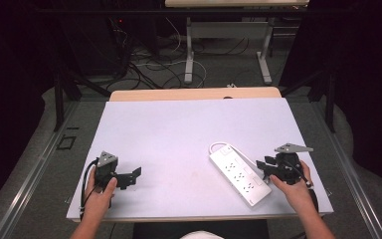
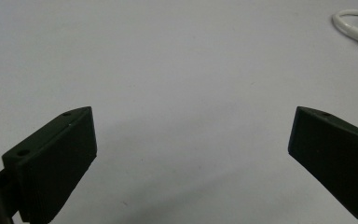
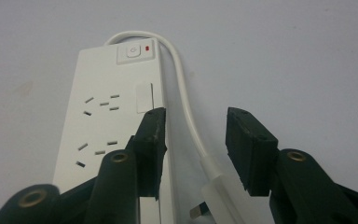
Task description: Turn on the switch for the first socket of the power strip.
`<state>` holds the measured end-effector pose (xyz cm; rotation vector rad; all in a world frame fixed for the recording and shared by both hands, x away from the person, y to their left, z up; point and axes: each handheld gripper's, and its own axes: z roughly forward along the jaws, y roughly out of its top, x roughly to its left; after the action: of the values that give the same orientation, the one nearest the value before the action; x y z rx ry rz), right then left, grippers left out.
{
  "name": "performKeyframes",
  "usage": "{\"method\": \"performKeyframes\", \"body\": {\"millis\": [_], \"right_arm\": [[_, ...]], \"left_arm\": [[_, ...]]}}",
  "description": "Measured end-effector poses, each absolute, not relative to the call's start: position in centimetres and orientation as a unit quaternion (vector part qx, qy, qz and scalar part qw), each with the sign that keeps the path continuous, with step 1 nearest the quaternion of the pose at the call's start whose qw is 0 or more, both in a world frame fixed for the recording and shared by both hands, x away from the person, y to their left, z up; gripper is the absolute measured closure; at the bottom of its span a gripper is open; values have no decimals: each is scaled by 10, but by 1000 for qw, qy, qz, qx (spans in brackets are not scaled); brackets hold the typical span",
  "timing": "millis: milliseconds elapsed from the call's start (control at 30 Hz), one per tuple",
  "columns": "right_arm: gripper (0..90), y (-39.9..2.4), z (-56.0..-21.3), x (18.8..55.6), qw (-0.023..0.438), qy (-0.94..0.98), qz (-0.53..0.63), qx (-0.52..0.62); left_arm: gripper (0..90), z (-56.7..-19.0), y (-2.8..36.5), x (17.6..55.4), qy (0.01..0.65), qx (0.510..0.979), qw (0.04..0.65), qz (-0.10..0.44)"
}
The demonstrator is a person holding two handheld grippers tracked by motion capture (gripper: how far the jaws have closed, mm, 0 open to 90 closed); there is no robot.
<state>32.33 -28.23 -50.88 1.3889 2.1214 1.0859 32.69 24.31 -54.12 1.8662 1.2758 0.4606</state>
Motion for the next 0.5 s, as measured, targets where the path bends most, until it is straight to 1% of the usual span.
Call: {"method": "performKeyframes", "body": {"millis": [33, 500], "right_arm": [[603, -281, -509, 323, 185, 756, 387, 495], [721, -273, -510, 323, 179, 765, 382, 487]], "left_arm": [[11, -541, 243, 327, 506, 739, 406, 184], [13, -542, 243, 327, 504, 740, 405, 184]]}}
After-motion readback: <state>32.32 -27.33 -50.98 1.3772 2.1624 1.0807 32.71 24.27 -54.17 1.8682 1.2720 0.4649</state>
